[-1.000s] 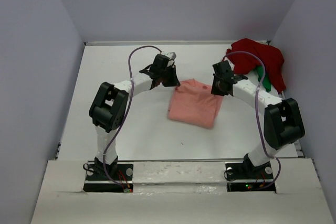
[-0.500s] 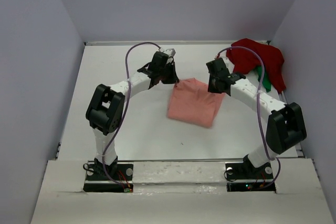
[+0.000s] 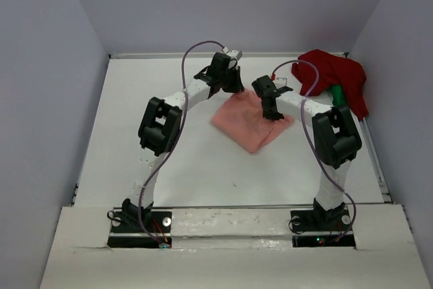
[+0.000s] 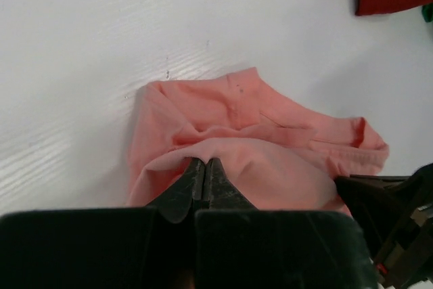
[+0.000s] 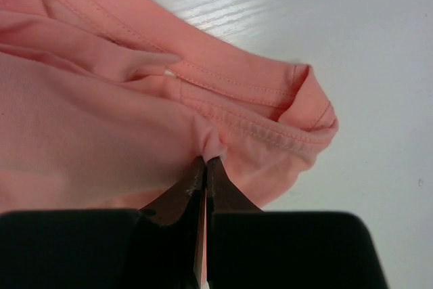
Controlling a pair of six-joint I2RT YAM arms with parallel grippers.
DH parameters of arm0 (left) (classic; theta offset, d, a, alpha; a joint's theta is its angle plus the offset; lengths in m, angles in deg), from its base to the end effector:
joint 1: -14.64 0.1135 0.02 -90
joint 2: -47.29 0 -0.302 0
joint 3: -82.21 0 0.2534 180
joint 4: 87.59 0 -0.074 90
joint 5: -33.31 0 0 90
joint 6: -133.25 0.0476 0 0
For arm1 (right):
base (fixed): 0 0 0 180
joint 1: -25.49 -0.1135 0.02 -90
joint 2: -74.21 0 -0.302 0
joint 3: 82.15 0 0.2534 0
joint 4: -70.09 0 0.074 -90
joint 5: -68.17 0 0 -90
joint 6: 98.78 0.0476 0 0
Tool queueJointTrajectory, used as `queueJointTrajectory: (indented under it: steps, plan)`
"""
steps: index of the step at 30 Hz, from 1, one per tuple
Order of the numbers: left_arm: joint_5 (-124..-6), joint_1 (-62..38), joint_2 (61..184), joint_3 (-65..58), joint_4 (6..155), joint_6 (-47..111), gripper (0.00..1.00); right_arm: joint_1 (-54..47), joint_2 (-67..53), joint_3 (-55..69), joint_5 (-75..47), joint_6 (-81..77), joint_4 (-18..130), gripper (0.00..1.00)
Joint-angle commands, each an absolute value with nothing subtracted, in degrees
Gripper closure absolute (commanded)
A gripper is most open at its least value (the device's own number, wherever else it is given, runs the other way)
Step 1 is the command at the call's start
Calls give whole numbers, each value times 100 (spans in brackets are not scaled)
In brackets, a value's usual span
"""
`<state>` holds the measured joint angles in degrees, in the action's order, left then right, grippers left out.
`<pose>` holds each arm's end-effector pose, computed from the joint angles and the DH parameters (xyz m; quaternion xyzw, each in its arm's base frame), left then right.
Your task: Fold and stack the t-shirts
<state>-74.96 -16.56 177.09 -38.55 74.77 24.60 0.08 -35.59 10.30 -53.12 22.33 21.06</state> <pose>0.4799 -0.3081 0.2522 0.1747 0.8262 -0.3409 0.4130 0.3811 0.1536 0.2170 0.1020 0.9387 -0.1392 0.2986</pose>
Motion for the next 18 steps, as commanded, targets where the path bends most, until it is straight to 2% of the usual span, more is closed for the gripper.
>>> queueJointTrajectory:
  steps: [1, 4, 10, 17, 18]
  plan:
    - [-7988, -1604, 18429, -4886, 7091, 2796, 100, 96, -3871, 1590, -5691, 2471, 1895, 100]
    - [-8463, -1560, 19036, -5504, 6686, 2725, 100, 96, -4004, 1758, -5620, 2523, 1746, 100]
    - [-8333, -1551, 18774, -4987, 6949, 2734, 100, 149, -3873, 1662, -5198, 2725, 1728, 100]
    - [-7964, -1542, 18265, -4513, 6948, 2778, 100, 149, -3592, 1346, -5163, 2752, 1737, 84]
    - [-7807, -1533, 18160, -4469, 6948, 2770, 96, 149, -3548, 1232, -5215, 2786, 1745, 82]
